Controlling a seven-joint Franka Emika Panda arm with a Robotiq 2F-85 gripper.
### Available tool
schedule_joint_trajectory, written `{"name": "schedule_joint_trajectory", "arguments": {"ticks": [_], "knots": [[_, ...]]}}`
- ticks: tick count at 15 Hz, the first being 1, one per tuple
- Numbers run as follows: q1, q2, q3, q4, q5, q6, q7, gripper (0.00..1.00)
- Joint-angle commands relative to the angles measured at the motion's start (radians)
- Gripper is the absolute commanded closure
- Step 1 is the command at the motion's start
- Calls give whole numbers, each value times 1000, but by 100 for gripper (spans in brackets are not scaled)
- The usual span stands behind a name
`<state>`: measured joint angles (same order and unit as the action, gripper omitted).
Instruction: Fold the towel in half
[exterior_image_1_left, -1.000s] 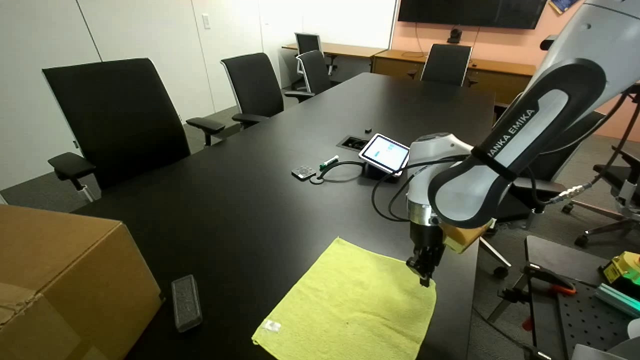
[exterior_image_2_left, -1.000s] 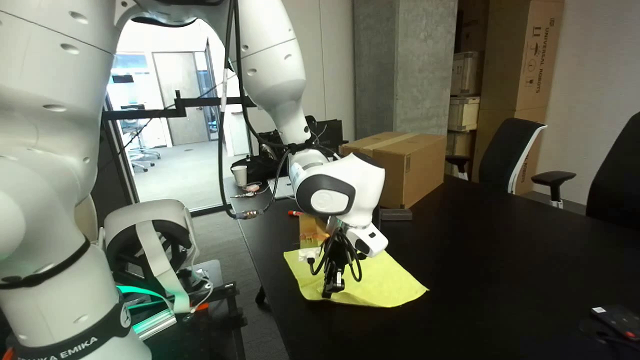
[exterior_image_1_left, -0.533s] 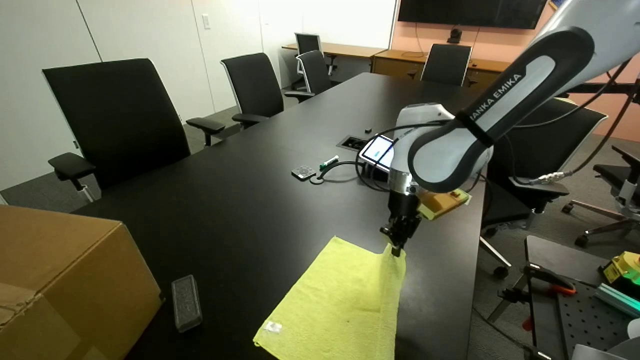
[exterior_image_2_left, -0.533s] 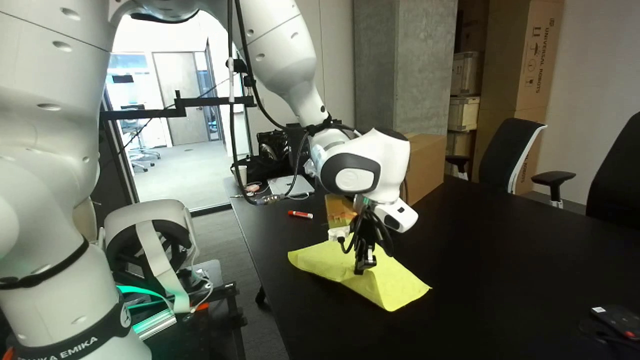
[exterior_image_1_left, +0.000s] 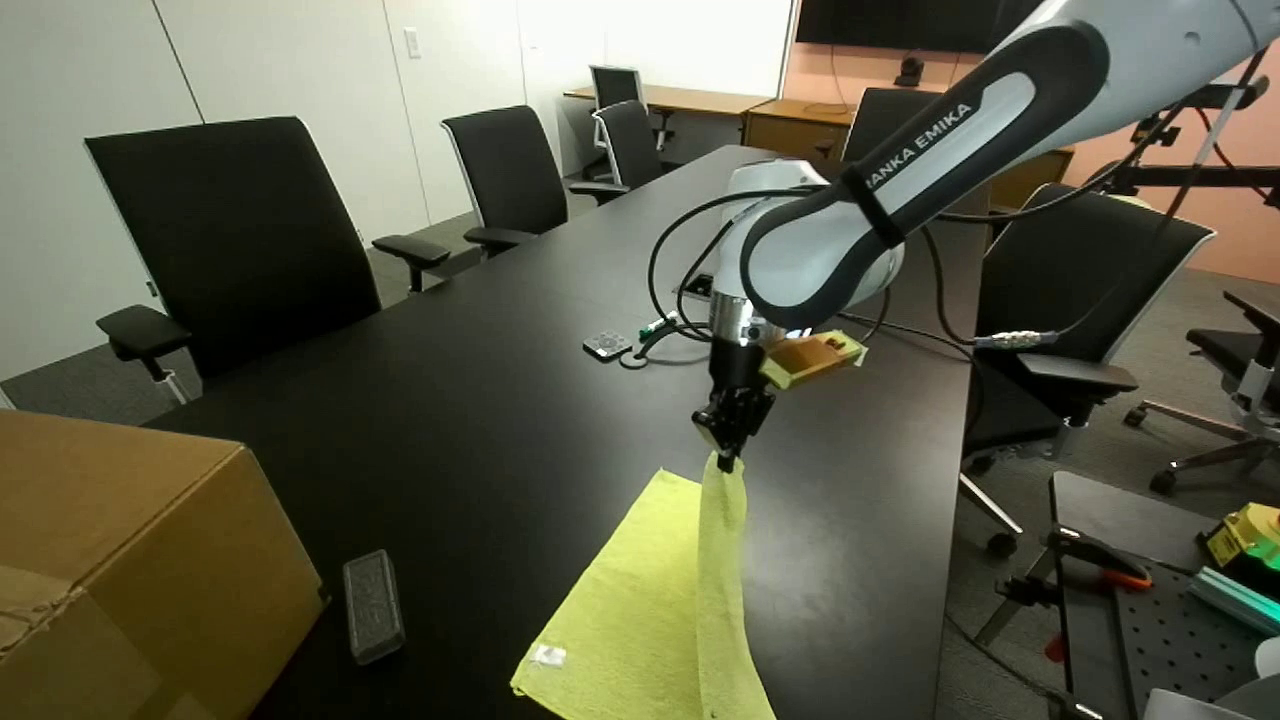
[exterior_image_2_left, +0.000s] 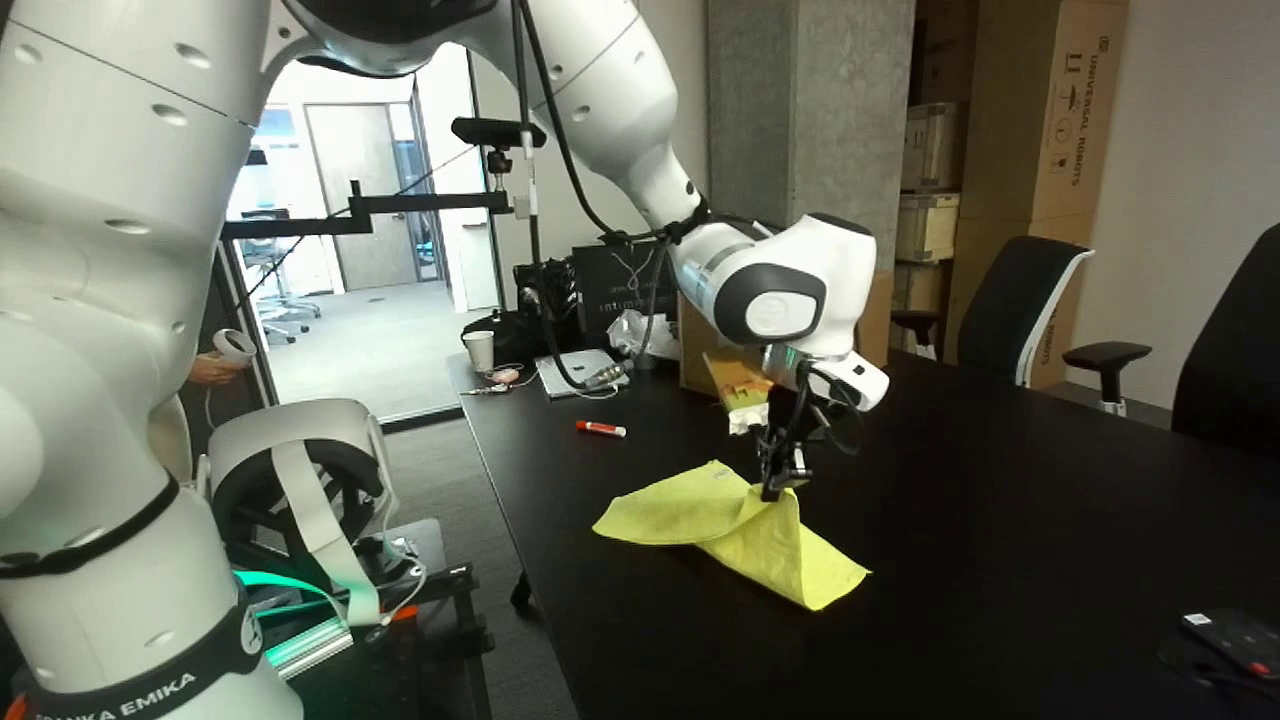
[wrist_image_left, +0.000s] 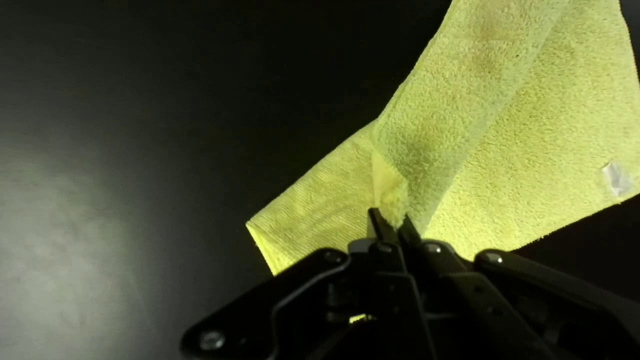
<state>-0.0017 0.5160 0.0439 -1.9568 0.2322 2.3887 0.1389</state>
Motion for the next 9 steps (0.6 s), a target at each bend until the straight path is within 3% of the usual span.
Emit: {"name": "schedule_joint_trajectory", "arguments": {"ticks": [1,5,9], "knots": [[34,164,-24,213,-51,-103,57,97],[64,272,-58,338,-93,-123,121,97],[104,316,-128,399,-137,-60,241,97]]}}
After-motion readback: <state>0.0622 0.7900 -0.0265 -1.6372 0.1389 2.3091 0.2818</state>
